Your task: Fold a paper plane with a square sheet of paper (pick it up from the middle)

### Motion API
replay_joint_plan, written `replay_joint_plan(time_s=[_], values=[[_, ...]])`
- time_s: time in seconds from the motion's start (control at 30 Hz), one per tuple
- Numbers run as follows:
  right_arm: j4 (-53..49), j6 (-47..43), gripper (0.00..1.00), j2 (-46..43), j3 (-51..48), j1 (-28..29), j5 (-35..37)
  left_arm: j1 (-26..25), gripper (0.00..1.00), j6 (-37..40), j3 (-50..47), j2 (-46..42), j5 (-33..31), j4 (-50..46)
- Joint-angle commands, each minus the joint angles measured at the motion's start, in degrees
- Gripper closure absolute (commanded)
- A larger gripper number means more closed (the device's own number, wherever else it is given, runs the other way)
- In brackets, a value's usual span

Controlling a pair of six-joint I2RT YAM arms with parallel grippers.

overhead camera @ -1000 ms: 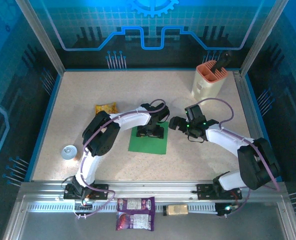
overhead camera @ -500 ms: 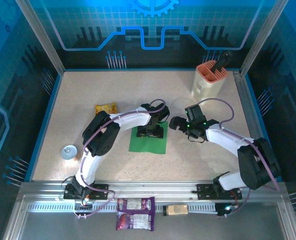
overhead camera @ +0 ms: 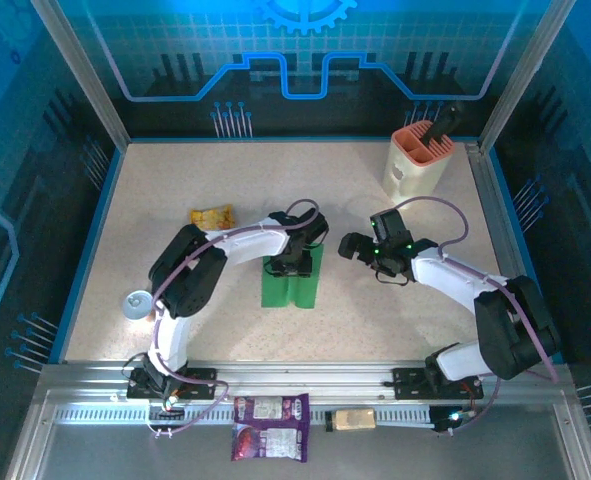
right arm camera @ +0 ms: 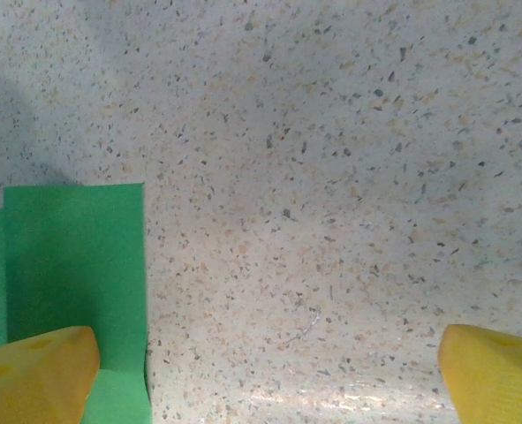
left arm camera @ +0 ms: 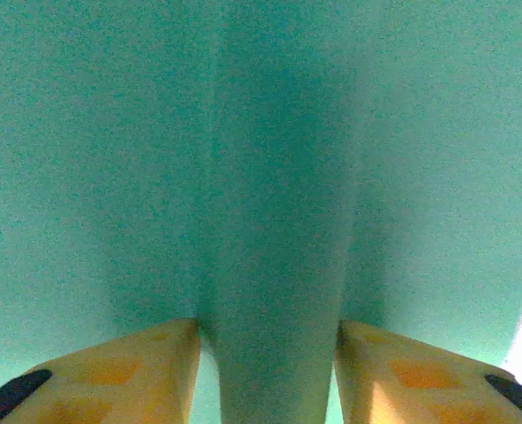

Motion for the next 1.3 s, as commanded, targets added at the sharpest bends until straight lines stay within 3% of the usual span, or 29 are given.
replay_joint_plan(time_s=[0.0, 0.1, 0.2, 0.33, 0.43, 0.67, 0.93, 1.03, 1.27], values=[[-0.18, 0.65, 0.00, -1.83, -0.73, -1.61, 0.50, 2.66, 0.60, 0.76, -2.10, -6.18, 4.29, 3.45], [0.79, 0.60, 0.00, -2.74, -1.21, -2.44, -0.10, 4.85, 0.63, 2.45, -2.68, -10.05, 9.36, 5.97], [0.68, 1.24, 0.00, -3.20, -1.85, -3.53, -0.11, 6.94, 0.66, 2.32, -4.12, -13.33, 18.44, 11.97], [0.63, 1.93, 0.01, -3.36, -2.72, -5.65, -1.46, 7.92, 0.66, -2.29, -8.50, -16.07, 29.85, 25.05], [1.32, 2.00, 0.01, -3.95, -3.50, -6.78, -2.71, 7.96, 0.66, -5.76, -11.09, -16.00, 34.22, 33.09], [3.92, 0.20, 0.04, -4.27, -4.06, -7.26, -7.24, 7.93, 0.66, -6.44, -12.64, -10.38, 30.88, 32.22], [6.42, -2.59, 0.16, -2.02, -3.39, -4.85, -12.04, 7.86, 0.67, -3.45, -14.36, -7.64, 23.13, 29.23], [7.40, -3.49, 0.26, 0.35, -2.33, -3.16, -13.79, 7.57, 0.67, -1.61, -14.57, -7.60, 20.27, 27.78], [9.21, -4.98, 0.60, 7.68, 2.50, 2.99, -16.80, 6.87, 0.70, 0.10, -14.66, -6.39, 17.48, 26.37]])
